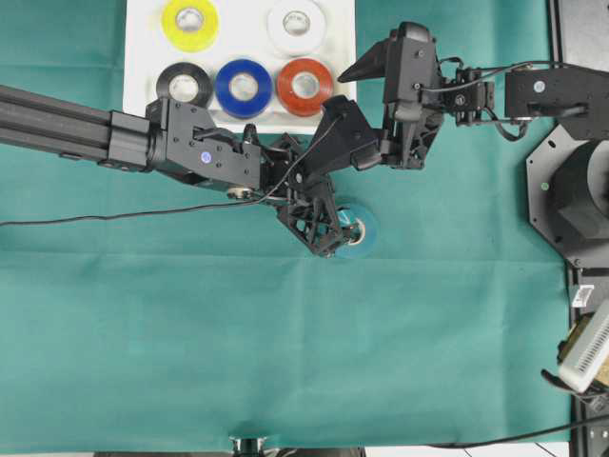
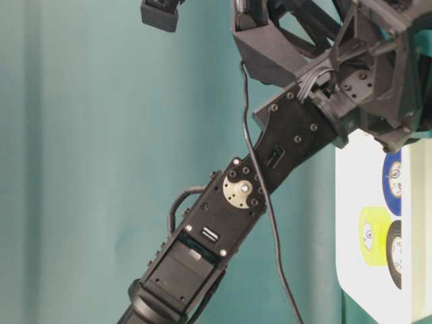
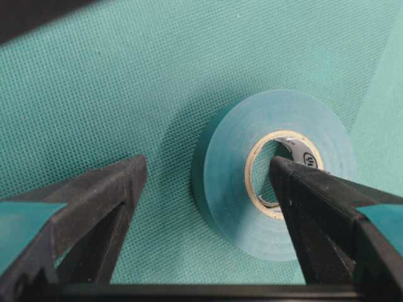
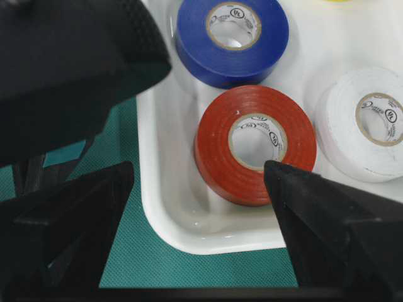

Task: Put the tape alternately from left to right into the white case.
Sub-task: 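Lower the left gripper onto the teal roll and grasp its rim, then carry the teal roll into the tray and release it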

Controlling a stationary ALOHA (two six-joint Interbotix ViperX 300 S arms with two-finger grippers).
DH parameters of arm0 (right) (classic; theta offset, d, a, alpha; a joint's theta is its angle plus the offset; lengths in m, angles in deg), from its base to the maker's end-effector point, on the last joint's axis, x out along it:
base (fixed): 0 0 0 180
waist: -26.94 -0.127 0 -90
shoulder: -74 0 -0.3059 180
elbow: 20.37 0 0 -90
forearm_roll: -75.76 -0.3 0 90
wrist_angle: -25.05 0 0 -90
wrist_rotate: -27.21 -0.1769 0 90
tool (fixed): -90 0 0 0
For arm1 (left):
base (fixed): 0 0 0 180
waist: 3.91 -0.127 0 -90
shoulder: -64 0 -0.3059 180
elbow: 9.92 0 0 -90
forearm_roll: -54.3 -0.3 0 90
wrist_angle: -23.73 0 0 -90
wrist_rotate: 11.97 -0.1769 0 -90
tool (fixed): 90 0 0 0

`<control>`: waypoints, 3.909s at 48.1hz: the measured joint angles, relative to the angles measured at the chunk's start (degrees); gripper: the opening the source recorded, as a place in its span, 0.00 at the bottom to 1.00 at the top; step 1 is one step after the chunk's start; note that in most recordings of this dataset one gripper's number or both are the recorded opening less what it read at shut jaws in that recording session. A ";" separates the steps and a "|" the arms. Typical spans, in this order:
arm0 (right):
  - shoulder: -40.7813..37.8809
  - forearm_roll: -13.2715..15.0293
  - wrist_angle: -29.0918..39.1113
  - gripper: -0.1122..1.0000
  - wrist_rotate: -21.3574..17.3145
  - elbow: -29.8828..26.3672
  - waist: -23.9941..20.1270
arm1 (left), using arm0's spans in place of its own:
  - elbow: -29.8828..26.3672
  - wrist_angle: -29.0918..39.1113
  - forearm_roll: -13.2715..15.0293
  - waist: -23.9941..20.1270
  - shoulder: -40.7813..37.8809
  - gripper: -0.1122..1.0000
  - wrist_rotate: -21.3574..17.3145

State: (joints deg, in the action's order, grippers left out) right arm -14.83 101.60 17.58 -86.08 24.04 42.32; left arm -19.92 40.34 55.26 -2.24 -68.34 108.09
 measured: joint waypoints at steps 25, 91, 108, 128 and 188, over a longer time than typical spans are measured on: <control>0.00 0.00 0.00 0.86 0.00 0.00 0.00 | -0.18 0.62 0.09 0.35 -0.44 0.33 0.00; 0.00 0.00 -0.09 0.86 -0.09 0.00 0.00 | 1.76 5.19 0.00 1.49 6.33 0.33 -2.55; 0.00 0.00 -0.09 0.86 -0.09 0.09 0.00 | 5.10 5.54 0.00 1.49 9.58 0.33 -2.55; 0.00 0.00 -0.09 0.86 -0.26 0.18 0.00 | 15.12 4.92 0.00 -1.85 17.84 0.33 -2.46; 0.00 0.00 -0.09 0.86 -0.35 1.14 0.00 | 19.95 2.20 0.00 -25.40 21.62 0.33 -14.85</control>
State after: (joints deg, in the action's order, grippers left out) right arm -14.83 101.60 17.49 -86.43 25.18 42.32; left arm 0.04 42.54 55.26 -27.64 -46.71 93.24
